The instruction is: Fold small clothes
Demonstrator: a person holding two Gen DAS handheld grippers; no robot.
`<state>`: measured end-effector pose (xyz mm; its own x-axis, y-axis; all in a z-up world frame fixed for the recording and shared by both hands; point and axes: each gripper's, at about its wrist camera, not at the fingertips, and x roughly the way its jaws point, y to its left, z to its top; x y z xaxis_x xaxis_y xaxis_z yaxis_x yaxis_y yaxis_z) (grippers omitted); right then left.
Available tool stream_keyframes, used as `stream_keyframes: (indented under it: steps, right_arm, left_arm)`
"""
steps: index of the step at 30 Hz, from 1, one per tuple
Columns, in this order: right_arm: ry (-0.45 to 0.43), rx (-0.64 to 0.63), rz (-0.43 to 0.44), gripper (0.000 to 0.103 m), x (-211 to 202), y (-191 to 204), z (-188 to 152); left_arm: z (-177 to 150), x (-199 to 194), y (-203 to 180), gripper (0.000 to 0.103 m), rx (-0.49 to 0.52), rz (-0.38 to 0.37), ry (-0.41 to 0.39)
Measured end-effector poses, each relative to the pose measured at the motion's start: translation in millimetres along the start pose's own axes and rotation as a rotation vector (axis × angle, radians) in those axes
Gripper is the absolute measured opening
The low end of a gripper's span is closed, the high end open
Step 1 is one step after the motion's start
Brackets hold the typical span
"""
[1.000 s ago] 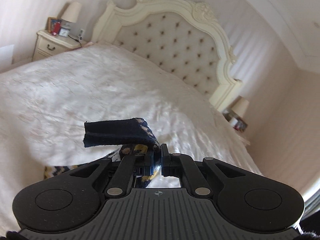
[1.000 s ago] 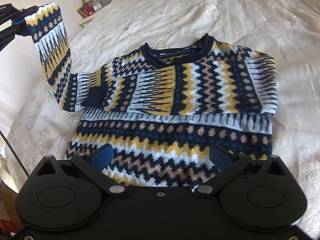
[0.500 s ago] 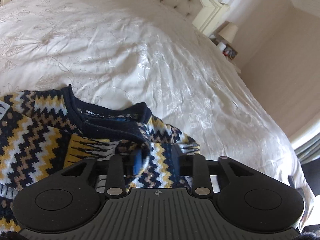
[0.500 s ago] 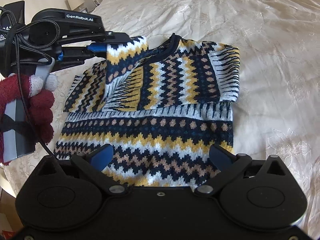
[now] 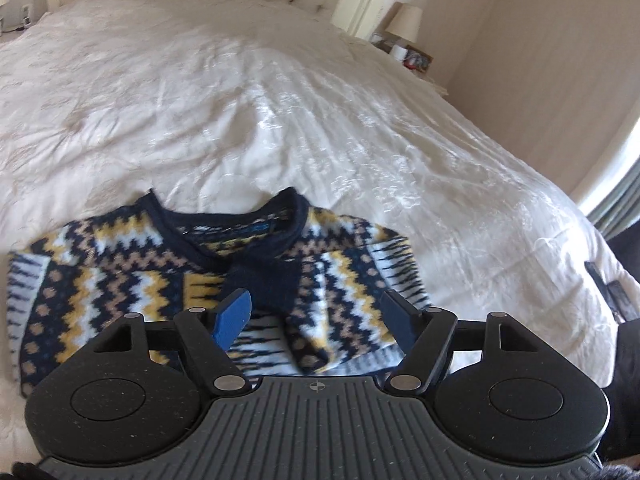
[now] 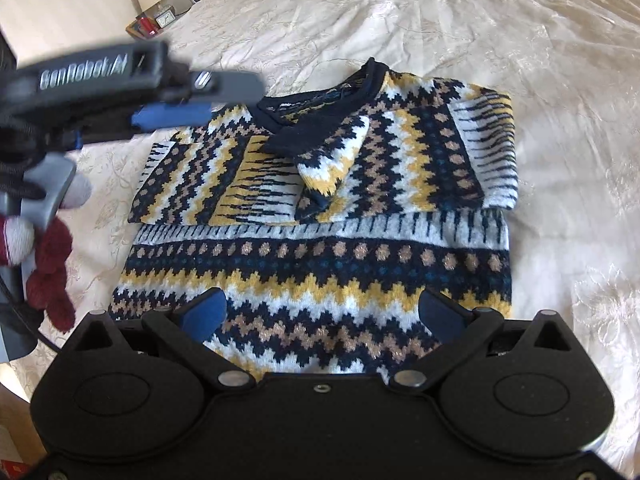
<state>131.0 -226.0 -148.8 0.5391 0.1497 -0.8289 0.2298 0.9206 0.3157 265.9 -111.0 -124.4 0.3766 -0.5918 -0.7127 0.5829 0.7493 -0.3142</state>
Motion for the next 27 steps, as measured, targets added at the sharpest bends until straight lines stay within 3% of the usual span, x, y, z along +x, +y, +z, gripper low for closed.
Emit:
stream_keyframes:
  steps: [7,12,15,17,23,27]
  right_arm:
    - [-0.023,-0.074,-0.051,0.102,16,18,29]
    - [-0.025,-0.132,-0.075,0.102,35,30,53]
    - [-0.009,-0.180,-0.093,0.102,52,38,65]
    - [0.006,-0.206,-0.096,0.102,63,42,71]
    - [0.061,-0.270,-0.120,0.102,96,42,85]
    - [0.050,-0.237,-0.217,0.102,100,20,90]
  left_arm:
    - [-20,-6,94,0.070,-0.224,0.198,0.084]
    - [-30,1,138,0.070,-0.328,0.289,0.140]
    - [-38,12,154,0.070,-0.353,0.337,0.221]
    - [-46,19,163,0.070,-0.378,0.336,0.263]
    - [-53,19,167,0.072,-0.391,0.323,0.247]
    - [-53,21,168,0.073,-0.397,0.326,0.249]
